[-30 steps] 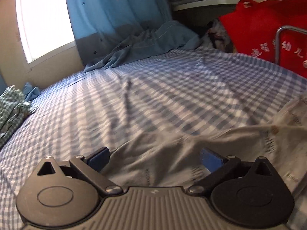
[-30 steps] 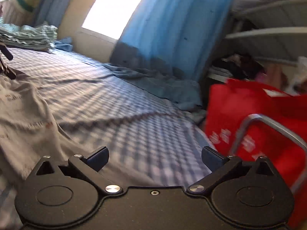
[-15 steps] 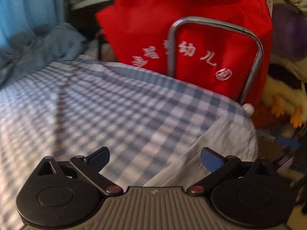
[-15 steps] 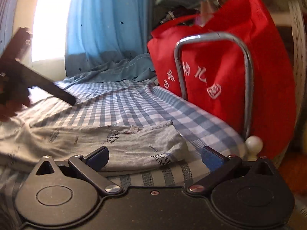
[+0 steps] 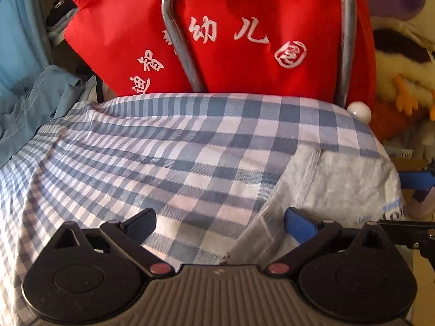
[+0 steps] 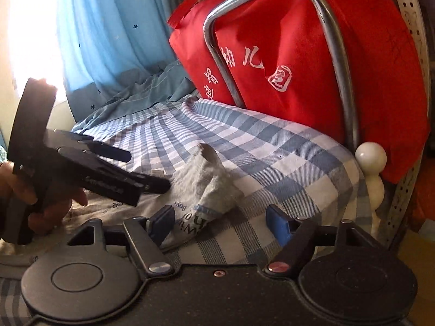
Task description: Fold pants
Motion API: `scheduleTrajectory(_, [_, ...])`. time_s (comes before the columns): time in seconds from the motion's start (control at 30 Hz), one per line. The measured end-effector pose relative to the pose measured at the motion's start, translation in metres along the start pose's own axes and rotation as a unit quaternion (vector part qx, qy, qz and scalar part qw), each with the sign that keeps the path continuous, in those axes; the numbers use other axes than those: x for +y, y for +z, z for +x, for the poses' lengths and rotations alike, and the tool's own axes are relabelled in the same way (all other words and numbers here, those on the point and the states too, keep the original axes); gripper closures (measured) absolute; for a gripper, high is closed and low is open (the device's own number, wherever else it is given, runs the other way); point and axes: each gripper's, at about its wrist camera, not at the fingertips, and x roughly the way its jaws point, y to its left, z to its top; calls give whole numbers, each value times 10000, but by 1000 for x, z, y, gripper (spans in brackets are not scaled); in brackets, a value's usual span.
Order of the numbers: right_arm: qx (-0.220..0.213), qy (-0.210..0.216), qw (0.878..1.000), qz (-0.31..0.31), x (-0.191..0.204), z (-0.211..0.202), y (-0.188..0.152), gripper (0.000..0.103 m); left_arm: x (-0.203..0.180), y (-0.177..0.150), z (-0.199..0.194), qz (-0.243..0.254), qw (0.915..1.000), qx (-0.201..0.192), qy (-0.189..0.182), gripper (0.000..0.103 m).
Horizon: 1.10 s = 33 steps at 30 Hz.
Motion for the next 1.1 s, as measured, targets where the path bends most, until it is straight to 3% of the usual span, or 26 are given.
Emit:
scheduleTrajectory(0.03, [-91, -130, 9999, -15, 2, -3, 1, 33, 5, 2, -8, -110, 9999, -76, -72, 17])
scheduleTrajectory(0.07, [-226, -352, 9991, -24, 4, -8, 3, 33, 12, 3, -18, -231, 9995, -166, -103, 17])
scheduleTrajectory(0.17, [-615, -500, 9950, -606, 25, -26, 9, 29, 46, -13, -75, -555, 9962, -662, 104, 5])
scheduleTrajectory(0.2, [-676, -360, 9932, -879, 35, -29, 12, 20, 58, -25, -97, -625, 9947, -777, 243, 0])
scheduleTrajectory(0.27, [-616, 175, 9876, -1432, 62, -26, 18, 9, 80, -58, -140, -750, 9914, -872, 621, 0])
scheduleTrajectory(0.37, [-366, 1052, 9693, -2192, 116, -6, 18, 10, 109, -123, -202, -1110, 9812, -771, 1380, 0])
scheduleTrajectory(0.43, [-242, 1458, 9519, -2686, 159, 12, 13, 10, 124, -167, -233, -1318, 9686, -595, 2024, 0])
scheduleTrajectory(0.47, [-180, 1636, 9430, -2892, 181, 21, 11, 11, 134, -191, -244, -1482, 9579, -381, 2429, 0])
scheduleTrajectory(0.53, [49, 1992, 9250, -3234, 216, 39, 5, 12, 151, -227, -253, -1748, 9412, 187, 2886, 0])
scheduleTrajectory(0.6, [307, 1891, 9067, -3757, 242, 57, -1, 13, 167, -259, -254, -1974, 9163, 789, 3395, 0])
scheduleTrajectory(0.63, [351, 1740, 9041, -3887, 246, 65, 0, 9, 171, -271, -262, -2155, 9144, 716, 3352, 0])
scheduleTrajectory(0.67, [375, 1651, 9096, -3793, 244, 73, 6, 4, 176, -280, -275, -2408, 9139, 584, 3215, 0])
scheduleTrajectory(0.73, [485, 1353, 9265, -3477, 228, 84, 21, 3, 180, -290, -288, -2610, 9103, 662, 3143, 0])
scheduleTrajectory(0.8, [463, 952, 9382, -3296, 207, 92, 30, 4, 178, -301, -298, -2461, 9081, 767, 3299, 0])
scheduleTrajectory(0.83, [381, 560, 9380, -3400, 198, 96, 30, 2, 176, -306, -304, -2397, 9092, 777, 3314, 0])
scheduleTrajectory(0.9, [250, -158, 9388, -3432, 177, 101, 31, 17, 174, -308, -318, -2427, 9064, 876, 3343, 0])
scheduleTrajectory(0.97, [144, -417, 9502, -3084, 152, 91, 37, 18, 167, -296, -327, -2364, 9047, 897, 3430, 0])
scheduleTrajectory(1.03, [-161, -365, 9624, -2686, 133, 62, 41, 11, 156, -276, -334, -2095, 9143, 584, 3416, 0])
scheduleTrajectory(1.07, [-392, -464, 9655, -2532, 123, 41, 40, 1, 151, -264, -334, -1938, 9220, 364, 3333, 0])
scheduleTrajectory(1.1, [-603, -595, 9678, -2372, 111, 21, 38, 1, 143, -248, -330, -1799, 9306, 179, 3183, 0])
